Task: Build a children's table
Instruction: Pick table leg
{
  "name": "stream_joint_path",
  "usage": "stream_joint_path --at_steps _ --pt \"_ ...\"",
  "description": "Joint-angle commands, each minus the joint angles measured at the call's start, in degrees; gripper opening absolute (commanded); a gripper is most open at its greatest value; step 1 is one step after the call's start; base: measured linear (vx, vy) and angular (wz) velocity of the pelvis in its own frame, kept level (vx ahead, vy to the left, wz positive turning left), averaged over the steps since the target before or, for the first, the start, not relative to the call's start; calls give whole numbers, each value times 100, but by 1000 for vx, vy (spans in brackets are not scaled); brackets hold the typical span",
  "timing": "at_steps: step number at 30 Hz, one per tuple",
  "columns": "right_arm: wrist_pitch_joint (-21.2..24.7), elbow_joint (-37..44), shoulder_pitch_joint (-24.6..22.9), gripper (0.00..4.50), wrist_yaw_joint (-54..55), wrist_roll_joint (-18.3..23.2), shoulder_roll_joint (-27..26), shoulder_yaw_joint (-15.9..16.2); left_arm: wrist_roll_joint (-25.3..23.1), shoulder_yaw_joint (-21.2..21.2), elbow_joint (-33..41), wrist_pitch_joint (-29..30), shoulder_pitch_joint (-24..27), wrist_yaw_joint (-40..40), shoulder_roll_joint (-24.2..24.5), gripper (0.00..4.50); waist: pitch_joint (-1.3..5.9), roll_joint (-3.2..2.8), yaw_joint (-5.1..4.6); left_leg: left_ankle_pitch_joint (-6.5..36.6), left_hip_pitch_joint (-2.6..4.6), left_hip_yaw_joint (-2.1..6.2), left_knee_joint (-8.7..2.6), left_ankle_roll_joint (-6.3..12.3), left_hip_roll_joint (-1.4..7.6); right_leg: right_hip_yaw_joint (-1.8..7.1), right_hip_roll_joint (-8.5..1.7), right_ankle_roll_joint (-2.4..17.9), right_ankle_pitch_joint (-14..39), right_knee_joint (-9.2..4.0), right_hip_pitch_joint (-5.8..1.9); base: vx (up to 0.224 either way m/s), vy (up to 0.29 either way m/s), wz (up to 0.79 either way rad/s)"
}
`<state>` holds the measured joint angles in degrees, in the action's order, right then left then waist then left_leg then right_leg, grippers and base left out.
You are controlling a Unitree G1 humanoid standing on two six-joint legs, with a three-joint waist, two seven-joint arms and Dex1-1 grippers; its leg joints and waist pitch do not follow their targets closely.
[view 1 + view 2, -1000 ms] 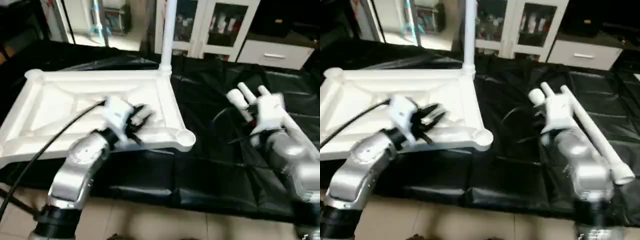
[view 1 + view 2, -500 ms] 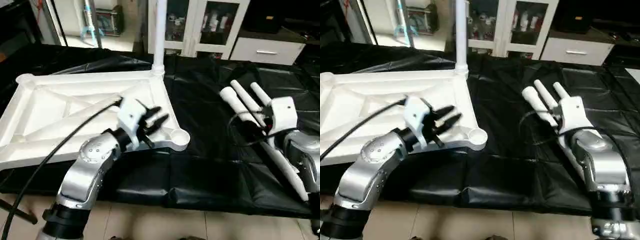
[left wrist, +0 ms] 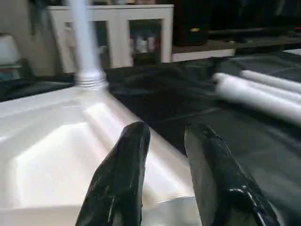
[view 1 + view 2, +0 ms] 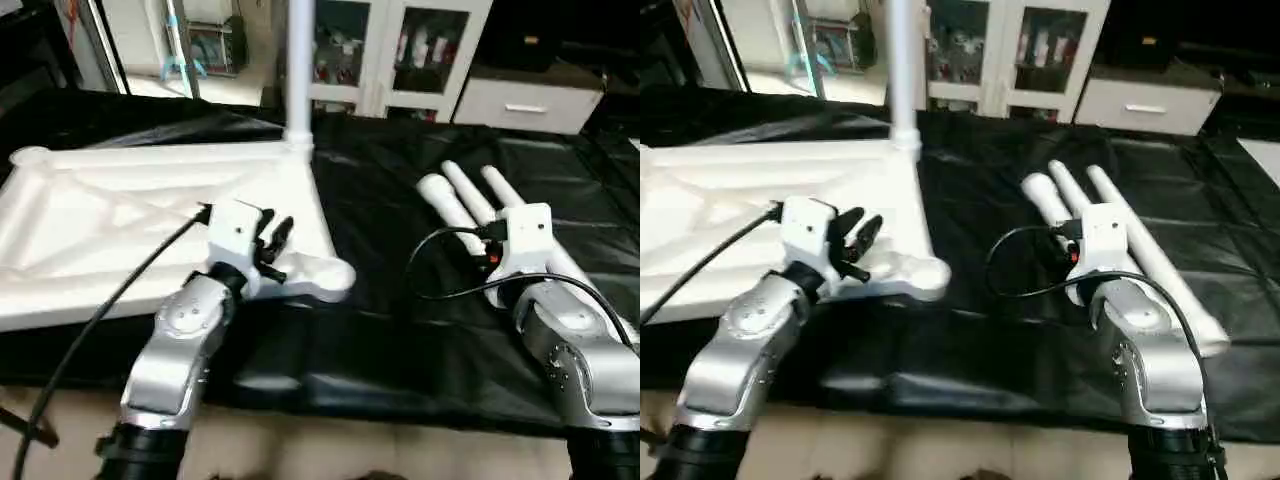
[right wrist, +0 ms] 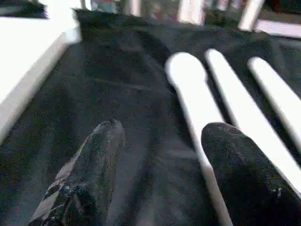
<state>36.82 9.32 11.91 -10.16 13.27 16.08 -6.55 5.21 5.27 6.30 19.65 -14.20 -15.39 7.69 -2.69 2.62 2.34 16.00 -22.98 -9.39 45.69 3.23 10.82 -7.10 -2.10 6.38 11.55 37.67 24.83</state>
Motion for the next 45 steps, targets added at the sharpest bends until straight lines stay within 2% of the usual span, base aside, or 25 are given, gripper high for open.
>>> stream_joint_path --at_steps 1,2,3,4,5,6,7,9,10,11,15,22,23,24,25,26,27,28,29,31,33,35,39,41,45 --pt "-103 273 -71 296 75 -39 -96 -35 -82 -40 -19 29 -34 100 27 158 409 96 39 904 -156 -38 -51 175 -490 382 -670 1213 1346 -1022 -587 -29 -170 -1" --pt "-192 330 -125 296 92 -99 -105 2 -93 -46 -24 33 -36 115 19 158 427 8 17 741 -198 44 -245 242 -412 357 -703 787 1557 -1078 -686 -29 -170 -1" --pt "-300 393 -192 296 114 -179 -98 66 -99 -56 -42 26 -40 147 7 158 490 -382 49 71 65 330 -910 473 146 5 -442 -349 1565 -1225 -632 -28 -148 1" --pt "-523 475 -331 296 128 -370 -36 217 -142 -66 -97 -76 -11 206 2 158 512 -522 -152 -1123 472 1497 -1538 1172 1869 -104 -301 -1333 1894 392 87 -25 -179 -6" --pt "-736 591 -513 296 151 -536 -25 357 -210 -93 -204 -237 47 319 -10 158 512 -357 -58 -2231 641 1205 -1257 1204 1491 136 -359 -1108 1819 1013 698 -25 -179 -6" --pt "-749 642 -575 296 172 -515 -88 359 -251 -120 -266 -303 87 388 -14 158 451 -413 -88 -2912 439 908 -1227 1732 948 354 -327 -730 934 1015 617 -20 -184 -9" --pt "-749 642 -575 296 172 -515 -88 359 -251 -120 -266 -303 87 388 -14 158 451 -413 -88 -2912 439 908 -1227 1732 948 354 -327 -730 934 1015 617 -55 -189 2" --pt "-852 695 -590 296 211 -505 -179 399 -376 -169 -286 -346 170 563 -17 158 468 -307 -103 -2199 314 596 -1257 2230 387 419 -174 -218 386 439 214 -67 -220 -1" --pt "-907 691 -586 296 199 -538 -164 442 -421 -164 -250 -237 181 617 -14 158 416 17 -3 -849 -150 185 -729 1695 -322 645 -689 798 206 -521 -284 -115 -263 -15" --pt "-961 637 -569 296 258 -566 -207 435 -430 -149 -142 -312 205 578 8 158 404 167 242 -163 -75 139 -471 583 -279 862 -1139 562 1602 -831 -339 -115 -263 -15" --pt "-924 542 -581 296 363 -465 -417 328 -205 -211 114 -180 233 411 17 158 360 89 227 66 -30 150 -1137 -723 -105 714 -726 -1621 3438 -811 -311 -93 -245 -13" --pt "-753 406 -580 296 2 -528 -253 741 -17 -203 208 -135 313 234 -20 158 230 -152 -7 2603 383 210 -1524 -1052 36 301 -310 -922 3837 -946 -287 -64 -38 1" --pt "-768 403 -556 296 -3 -534 -247 742 -36 -175 228 -131 320 223 -12 158 178 -144 81 2896 5 413 -1725 -859 -19 37 -482 -889 3866 -872 -647 -43 65 -5" --pt "-768 403 -556 296 -3 -534 -247 742 -36 -175 228 -131 320 223 -12 158 183 -444 218 3834 -229 522 -2063 -719 44 27 -356 -699 3135 -234 -1040 -59 80 31" --pt "-818 404 -517 296 -2 -617 -245 734 -43 -152 276 -62 348 262 -4 158 180 -421 74 4124 -164 572 -2100 -526 3 130 -297 -426 2316 89 -1098 -33 47 67" --pt "-838 403 -513 296 7 -627 -248 729 -42 -151 277 -55 352 266 -3 158 131 -336 79 3821 -66 511 -1957 -467 -87 220 -383 -355 2738 -175 -966 -33 47 67" --pt "-882 401 -509 296 27 -644 -256 718 -39 -151 278 -39 359 272 1 158 7 -97 53 2669 551 325 -930 -548 -340 45 -991 -334 5698 -1311 -359 0 6 77" --pt "-937 407 -501 296 68 -590 -305 643 -44 -151 286 -17 362 273 18 158 -89 -16 -122 1794 1153 196 -360 -653 -263 153 -963 0 6380 -1618 -7 4 34 48" --pt "-928 411 -502 296 119 -589 -320 606 -34 -155 292 -24 364 267 15 158 -26 -194 -35 2206 765 306 -1066 -799 5 182 -796 45 4955 -1155 -657 4 34 48" --pt "-917 402 -513 296 134 -606 -291 617 -31 -153 298 -33 374 256 6 158 102 -336 -144 3814 1036 553 -1702 -872 276 111 -325 53 2735 -630 -528 58 73 5" --pt "-909 396 -516 296 134 -633 -262 632 -41 -143 305 -38 379 245 8 158 188 -328 -305 3336 1054 690 -1890 -577 348 162 -320 242 1082 -408 -572 73 53 5" --pt "-872 387 -505 296 148 -650 -253 621 -37 -135 321 -42 387 218 14 158 202 -267 -372 2425 924 527 -1793 -108 149 240 -420 435 695 -531 -665 103 41 -4" --pt "-765 306 -412 296 166 -759 -204 612 -26 -130 331 -18 358 198 20 158 412 -87 -194 -166 344 180 -1362 370 -262 601 -548 819 1006 -767 -1355 118 12 1" --pt "-817 277 -379 296 171 -1026 -41 755 -27 -139 282 -22 325 197 21 158 460 -113 -217 -1182 445 243 -1334 849 -328 521 -315 974 -6 -594 -1249 165 0 9" --pt "-723 162 -263 296 129 -1013 -12 750 -51 -126 193 -54 249 192 26 158 526 -102 -518 -3317 1615 1020 -1233 2305 67 348 -285 -33 48 -50 -95 211 -64 9"
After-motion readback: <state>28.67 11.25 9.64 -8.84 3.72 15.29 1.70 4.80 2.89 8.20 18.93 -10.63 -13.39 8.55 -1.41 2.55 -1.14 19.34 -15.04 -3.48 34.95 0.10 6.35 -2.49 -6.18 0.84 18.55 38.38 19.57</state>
